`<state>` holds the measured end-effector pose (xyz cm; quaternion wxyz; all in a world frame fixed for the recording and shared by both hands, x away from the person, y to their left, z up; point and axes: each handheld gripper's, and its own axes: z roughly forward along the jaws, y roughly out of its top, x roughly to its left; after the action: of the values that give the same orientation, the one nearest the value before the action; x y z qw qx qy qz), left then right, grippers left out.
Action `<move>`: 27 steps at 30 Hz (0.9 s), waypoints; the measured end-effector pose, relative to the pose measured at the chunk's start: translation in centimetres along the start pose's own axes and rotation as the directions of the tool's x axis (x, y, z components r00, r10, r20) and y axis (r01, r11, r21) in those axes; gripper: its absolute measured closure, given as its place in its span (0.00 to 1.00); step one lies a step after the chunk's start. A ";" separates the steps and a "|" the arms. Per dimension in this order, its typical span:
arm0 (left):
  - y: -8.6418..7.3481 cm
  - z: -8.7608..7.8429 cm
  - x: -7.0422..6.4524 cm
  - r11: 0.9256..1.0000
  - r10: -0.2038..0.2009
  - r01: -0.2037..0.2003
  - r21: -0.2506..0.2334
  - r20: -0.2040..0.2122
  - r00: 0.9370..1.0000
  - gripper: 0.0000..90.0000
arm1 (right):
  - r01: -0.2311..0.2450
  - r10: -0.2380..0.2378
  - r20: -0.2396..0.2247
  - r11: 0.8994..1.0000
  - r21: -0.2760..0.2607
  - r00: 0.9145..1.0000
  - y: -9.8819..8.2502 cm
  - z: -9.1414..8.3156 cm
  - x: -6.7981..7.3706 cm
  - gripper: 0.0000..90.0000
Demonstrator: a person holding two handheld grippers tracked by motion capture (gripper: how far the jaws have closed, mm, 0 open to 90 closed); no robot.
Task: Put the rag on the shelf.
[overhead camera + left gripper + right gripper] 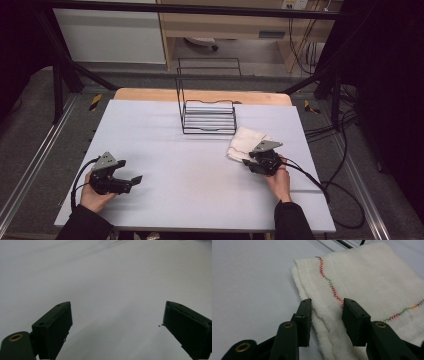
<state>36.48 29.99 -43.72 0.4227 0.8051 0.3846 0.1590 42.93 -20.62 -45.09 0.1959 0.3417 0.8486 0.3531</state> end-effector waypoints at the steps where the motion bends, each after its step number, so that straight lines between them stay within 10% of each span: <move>1: 0.0 0.0 0.0 1.000 0.005 -0.005 0.002 0.000 1.000 0.10 | 0.012 -0.012 0.010 1.000 0.001 1.000 0.0 0.0 0.0 0.72; 27: 0.0 -0.1 0.0 1.000 0.005 -0.005 0.000 -0.003 1.000 0.10 | -0.068 0.068 0.022 0.998 -0.009 0.997 0.3 -0.5 0.1 0.91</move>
<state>36.46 30.02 -43.69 0.4219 0.8058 0.3829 0.1613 42.68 -20.66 -44.54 0.1947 0.3737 0.8328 0.3590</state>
